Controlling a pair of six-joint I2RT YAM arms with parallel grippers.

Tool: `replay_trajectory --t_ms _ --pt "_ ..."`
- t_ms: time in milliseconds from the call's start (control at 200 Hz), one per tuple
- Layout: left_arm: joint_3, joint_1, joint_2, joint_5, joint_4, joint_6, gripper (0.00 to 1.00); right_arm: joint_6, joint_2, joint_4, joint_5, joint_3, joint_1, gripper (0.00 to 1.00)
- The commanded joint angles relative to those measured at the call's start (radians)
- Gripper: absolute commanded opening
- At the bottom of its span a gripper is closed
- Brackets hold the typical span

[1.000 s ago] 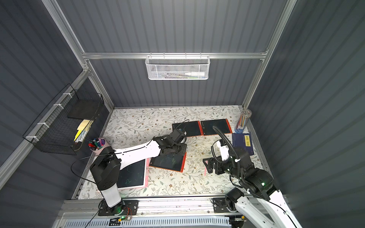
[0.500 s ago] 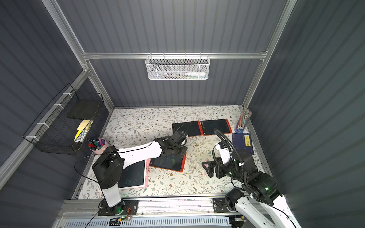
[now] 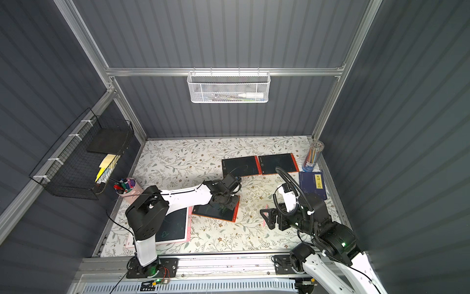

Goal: Place the stylus back onto the writing tablet
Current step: Adjust the stylus on the writing tablet.

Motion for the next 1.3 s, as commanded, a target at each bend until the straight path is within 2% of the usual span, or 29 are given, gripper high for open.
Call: replay_trajectory --t_ms 0,385,1296 --pt "-0.012 -0.003 0.013 0.037 -0.006 0.033 0.00 -0.008 -0.004 0.024 0.008 -0.014 -0.002 0.99" --pt "-0.016 -0.006 0.007 0.096 0.001 0.073 0.00 -0.007 -0.001 0.026 0.012 -0.016 -0.002 0.99" --pt "-0.013 -0.028 0.051 0.089 0.023 0.069 0.00 -0.005 -0.001 0.023 0.017 -0.017 -0.002 0.99"
